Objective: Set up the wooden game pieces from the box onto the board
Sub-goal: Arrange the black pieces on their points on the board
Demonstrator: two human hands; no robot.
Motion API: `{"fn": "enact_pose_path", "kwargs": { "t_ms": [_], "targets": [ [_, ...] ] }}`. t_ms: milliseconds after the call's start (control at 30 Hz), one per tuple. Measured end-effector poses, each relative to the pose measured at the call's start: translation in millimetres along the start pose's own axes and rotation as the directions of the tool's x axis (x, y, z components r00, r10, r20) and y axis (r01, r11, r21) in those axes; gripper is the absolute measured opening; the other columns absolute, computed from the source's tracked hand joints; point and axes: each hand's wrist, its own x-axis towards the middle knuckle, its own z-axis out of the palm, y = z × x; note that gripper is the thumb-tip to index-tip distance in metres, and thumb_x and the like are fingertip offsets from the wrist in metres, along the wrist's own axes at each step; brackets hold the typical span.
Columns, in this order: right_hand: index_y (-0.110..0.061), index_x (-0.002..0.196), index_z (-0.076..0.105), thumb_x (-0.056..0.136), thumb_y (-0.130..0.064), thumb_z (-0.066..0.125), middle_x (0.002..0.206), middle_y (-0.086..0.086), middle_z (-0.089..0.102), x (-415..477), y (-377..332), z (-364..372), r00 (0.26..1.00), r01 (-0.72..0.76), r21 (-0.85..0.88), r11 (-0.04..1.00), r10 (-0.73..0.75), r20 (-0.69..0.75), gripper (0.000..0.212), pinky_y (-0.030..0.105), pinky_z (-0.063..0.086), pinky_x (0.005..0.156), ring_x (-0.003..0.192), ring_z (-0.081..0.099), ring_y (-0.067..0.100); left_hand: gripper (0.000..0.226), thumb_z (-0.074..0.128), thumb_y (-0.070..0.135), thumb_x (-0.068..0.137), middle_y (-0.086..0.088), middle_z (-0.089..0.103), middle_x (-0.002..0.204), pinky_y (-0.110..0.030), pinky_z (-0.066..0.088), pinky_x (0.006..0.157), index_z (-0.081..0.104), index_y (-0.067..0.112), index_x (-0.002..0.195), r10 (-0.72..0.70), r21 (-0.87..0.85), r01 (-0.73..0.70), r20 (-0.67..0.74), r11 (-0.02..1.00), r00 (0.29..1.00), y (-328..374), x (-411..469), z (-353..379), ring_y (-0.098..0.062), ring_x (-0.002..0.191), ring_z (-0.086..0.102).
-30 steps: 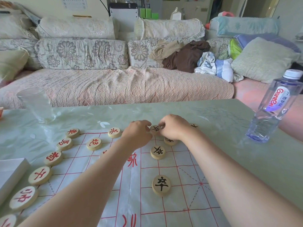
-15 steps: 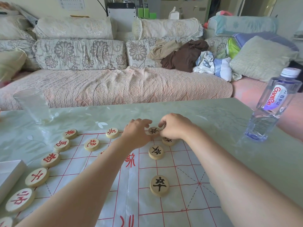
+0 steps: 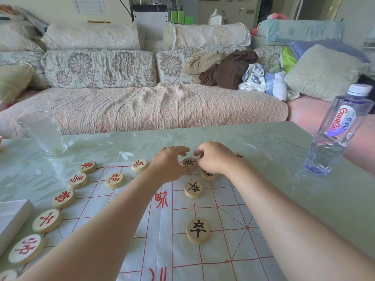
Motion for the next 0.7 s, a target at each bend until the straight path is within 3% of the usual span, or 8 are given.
{"fn": "enact_pose_path", "kwargs": {
  "t_ms": [100, 233, 500, 700],
  "targets": [
    [-0.034, 0.127, 0.064, 0.085, -0.020, 0.057, 0.129, -0.006, 0.063, 1.1, 0.0, 2.4, 1.000, 0.003, 0.016, 1.000, -0.003, 0.031, 0.045, 0.029, 0.048, 0.088, 0.115, 0.059, 0.019, 0.059, 0.074, 0.056, 0.071, 0.019, 0.059, 0.103, -0.038, 0.045, 0.095, 0.057, 0.035, 0.124, -0.037, 0.021, 0.037, -0.009, 0.999, 0.999, -0.6, -0.8, 1.7, -0.015, 0.108, 0.052],
    [-0.032, 0.125, 0.067, 0.085, -0.019, 0.058, 0.127, -0.005, 0.065, 1.3, -0.2, 0.6, 0.999, 0.017, -0.004, 1.000, -0.017, 0.034, 0.044, 0.029, 0.049, 0.088, 0.114, 0.060, 0.019, 0.054, 0.075, 0.053, 0.073, 0.022, 0.060, 0.101, -0.039, 0.046, 0.096, 0.060, 0.034, 0.122, -0.044, 0.003, 0.044, -0.001, 0.999, 0.999, -1.9, 0.8, 3.5, -0.016, 0.108, 0.055],
    [-0.031, 0.127, 0.066, 0.090, -0.024, 0.059, 0.126, -0.002, 0.067, 4.7, -0.4, 5.9, 0.999, 0.030, -0.041, 0.999, -0.028, 0.046, 0.038, 0.032, 0.052, 0.088, 0.111, 0.062, 0.022, 0.050, 0.073, 0.054, 0.075, 0.018, 0.065, 0.111, -0.037, 0.044, 0.097, 0.062, 0.034, 0.119, -0.055, 0.069, 0.058, -0.036, 0.996, 0.998, -0.6, -1.7, 3.2, -0.015, 0.111, 0.054],
    [-0.029, 0.137, 0.057, 0.094, -0.027, 0.057, 0.136, -0.005, 0.060, -5.9, -3.0, 0.7, 0.998, 0.069, -0.037, 0.997, -0.069, 0.004, 0.043, 0.030, 0.043, 0.096, 0.123, 0.055, 0.020, 0.059, 0.073, 0.046, 0.077, 0.014, 0.060, 0.120, -0.039, 0.044, 0.098, 0.053, 0.033, 0.132, -0.040, 0.085, 0.043, -0.045, 0.995, 0.998, 1.4, -12.7, -2.7, -0.017, 0.115, 0.053]
  ]
}}
